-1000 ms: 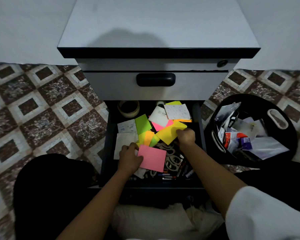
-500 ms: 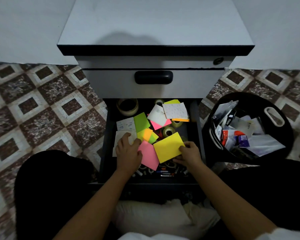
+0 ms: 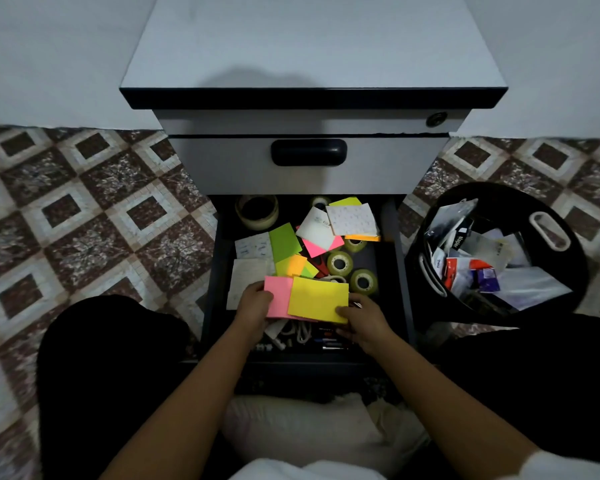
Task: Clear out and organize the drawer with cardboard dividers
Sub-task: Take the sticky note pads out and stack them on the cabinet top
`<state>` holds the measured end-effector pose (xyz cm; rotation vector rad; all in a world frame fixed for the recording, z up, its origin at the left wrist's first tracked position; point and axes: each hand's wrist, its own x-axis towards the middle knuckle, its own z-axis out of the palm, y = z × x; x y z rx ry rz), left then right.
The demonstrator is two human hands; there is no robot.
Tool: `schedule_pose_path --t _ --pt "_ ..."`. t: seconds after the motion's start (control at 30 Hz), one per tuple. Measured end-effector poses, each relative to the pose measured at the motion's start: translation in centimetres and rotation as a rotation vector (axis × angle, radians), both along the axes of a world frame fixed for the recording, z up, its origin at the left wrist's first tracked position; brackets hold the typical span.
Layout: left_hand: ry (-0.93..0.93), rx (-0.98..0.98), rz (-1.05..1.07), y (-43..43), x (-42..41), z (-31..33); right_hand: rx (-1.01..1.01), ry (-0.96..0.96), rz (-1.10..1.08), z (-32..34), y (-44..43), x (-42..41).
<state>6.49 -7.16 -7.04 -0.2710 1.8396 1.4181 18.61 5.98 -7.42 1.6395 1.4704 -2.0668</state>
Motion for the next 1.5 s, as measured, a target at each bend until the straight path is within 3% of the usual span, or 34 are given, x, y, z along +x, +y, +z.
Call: schedule_pose_path --t 0.13,0.27,0.57,0.83,1.03,1.27,1.5 --pt "-0.08 0.105 0.085 0.6 0.8 0.2 0.3 -0.09 0.308 -0.1 -1.0 -0.6" --pt "-0.039 0.068 0.025 1.1 1.1 -0.3 0.415 -0.068 0.424 0.1 -1.9 -1.1" --pt "0.315 -0.034 -0.438 1.9 1.0 3.0 0.556 0.032 0.26 2.7 0.0 -0.4" --pt "0.558 0.008 -0.533 2.8 -0.9 9.9 0.632 0.371 0.156 8.5 3.6 -0.1" --pt "0.787 0.105 -0.567 5.7 -2.3 16.1 0.81 0.501 0.186 16.2 7.3 -0.4" --pt "1.063 0.095 -0.582 11.5 -4.5 24.1 1.039 0.528 0.123 24.2 12.5 -2.5" --pt "1.106 -0.063 -0.675 17.1 -6.8 27.2 1.218 0.342 0.163 27.4 16.6 -5.7"
